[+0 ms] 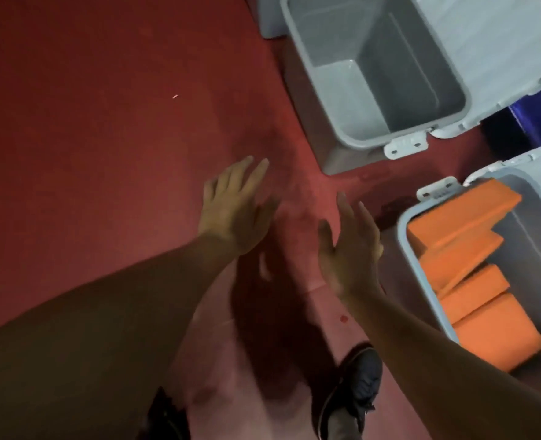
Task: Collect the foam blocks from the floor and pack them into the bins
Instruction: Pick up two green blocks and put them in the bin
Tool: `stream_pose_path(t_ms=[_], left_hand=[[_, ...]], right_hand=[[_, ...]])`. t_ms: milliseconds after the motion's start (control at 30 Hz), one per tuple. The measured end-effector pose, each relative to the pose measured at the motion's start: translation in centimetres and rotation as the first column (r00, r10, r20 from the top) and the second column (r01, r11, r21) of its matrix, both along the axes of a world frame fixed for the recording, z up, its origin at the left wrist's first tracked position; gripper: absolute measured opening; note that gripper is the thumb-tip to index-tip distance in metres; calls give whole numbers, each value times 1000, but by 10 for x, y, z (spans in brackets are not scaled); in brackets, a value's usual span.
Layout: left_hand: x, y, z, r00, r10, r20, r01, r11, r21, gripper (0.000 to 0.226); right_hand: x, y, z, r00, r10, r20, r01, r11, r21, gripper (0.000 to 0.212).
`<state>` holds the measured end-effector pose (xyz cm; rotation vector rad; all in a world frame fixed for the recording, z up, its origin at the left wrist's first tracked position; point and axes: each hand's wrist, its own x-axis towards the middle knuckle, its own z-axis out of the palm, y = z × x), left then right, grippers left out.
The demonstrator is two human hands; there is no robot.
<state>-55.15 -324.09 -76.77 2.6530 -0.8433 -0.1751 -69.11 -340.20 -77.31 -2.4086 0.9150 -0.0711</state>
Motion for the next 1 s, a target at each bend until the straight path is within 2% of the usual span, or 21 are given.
stream_pose_path(t_ms=[100,200,433,667,800,1000], left_hand=[[31,81,9,995,99,20,-99,995,4,71],[56,166,15,979,204,19,-204,979,2,71],[111,372,27,917,398,-17,-397,917,36,76],[120,581,31,801,598,-2,-596,798,90,73],[123,677,34,684,729,10,-724,678,126,74],[193,788,25,560,828,32,-823,552,131,74]], right_hand=[[58,73,9,990,138,10,-138,990,28,61],[111,151,20,960,279,16,-278,960,-30,62],[205,336,22,844,529,-89,-537,832,-141,62],[272,535,24,725,682,-92,-685,702,-194,64],[307,639,28,588,794,-154,-809,570,-144,67],[397,761,15,497,863,-91,-866,487,-115,61]])
